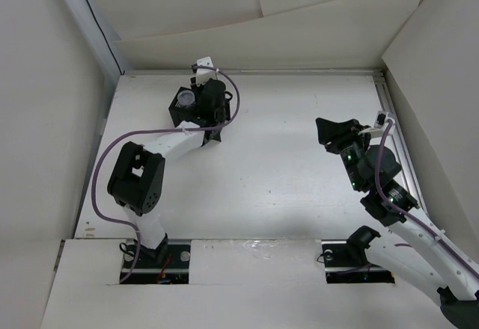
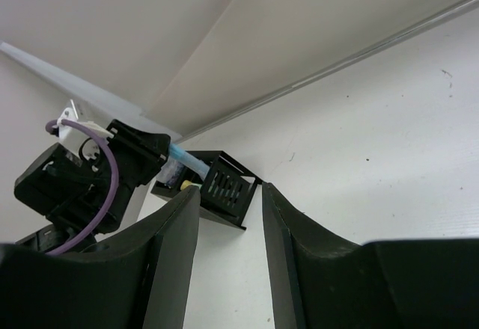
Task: Sort the stationery into containers
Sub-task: Place the pen in the storage box, then reset both arms
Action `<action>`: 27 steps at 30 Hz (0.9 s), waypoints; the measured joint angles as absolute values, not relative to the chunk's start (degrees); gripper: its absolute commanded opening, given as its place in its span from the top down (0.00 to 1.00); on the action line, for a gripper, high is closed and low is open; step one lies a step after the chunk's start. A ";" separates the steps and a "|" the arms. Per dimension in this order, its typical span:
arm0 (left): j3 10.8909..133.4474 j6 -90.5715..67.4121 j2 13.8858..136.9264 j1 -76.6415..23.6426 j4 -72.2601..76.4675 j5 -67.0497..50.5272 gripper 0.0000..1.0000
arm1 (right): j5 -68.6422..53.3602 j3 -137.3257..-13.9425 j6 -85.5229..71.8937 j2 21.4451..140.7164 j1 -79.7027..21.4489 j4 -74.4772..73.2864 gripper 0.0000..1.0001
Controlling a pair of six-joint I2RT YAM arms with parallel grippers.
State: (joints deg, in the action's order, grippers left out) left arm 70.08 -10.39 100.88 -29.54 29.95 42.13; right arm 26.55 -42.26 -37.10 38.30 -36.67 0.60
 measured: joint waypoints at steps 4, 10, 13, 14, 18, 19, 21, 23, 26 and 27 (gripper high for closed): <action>70.06 -10.02 99.66 -31.09 30.15 42.00 0.66 | 26.55 -42.26 -37.10 38.30 -36.67 0.60 0.55; 69.69 -9.87 98.04 -32.71 30.11 41.52 0.59 | 26.55 -42.26 -37.10 38.30 -36.67 0.62 0.55; 69.23 -9.85 96.62 -32.86 30.15 41.21 0.55 | 26.55 -42.26 -37.10 38.30 -36.67 0.60 0.55; 69.10 -9.93 96.12 -32.86 30.26 41.12 0.54 | 26.55 -42.26 -37.10 38.30 -36.67 0.60 0.55; 67.26 -10.85 92.97 -32.86 29.89 39.99 0.03 | 26.52 -42.26 -37.10 38.30 -36.67 0.60 0.55; 66.50 -11.16 91.68 -32.86 29.52 39.42 0.00 | 26.52 -42.26 -37.10 38.30 -36.67 0.60 0.55; 65.14 -12.80 88.51 -32.82 29.28 37.93 0.00 | 26.52 -42.26 -37.10 38.30 -36.67 0.60 0.55; 64.23 -14.37 85.27 -32.82 29.04 36.75 0.00 | 26.52 -42.26 -37.10 38.30 -36.67 0.60 0.55; 62.59 -17.47 80.03 -32.82 28.21 35.33 0.00 | 26.55 -42.26 -37.10 38.30 -36.67 0.60 0.49; 61.73 -18.72 78.22 -32.82 27.49 35.05 0.00 | 26.55 -42.26 -37.17 38.30 -36.67 0.60 0.45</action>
State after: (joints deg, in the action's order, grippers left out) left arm 61.73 -18.72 78.22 -32.82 27.49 35.05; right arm 26.55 -42.26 -37.17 38.30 -36.67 0.60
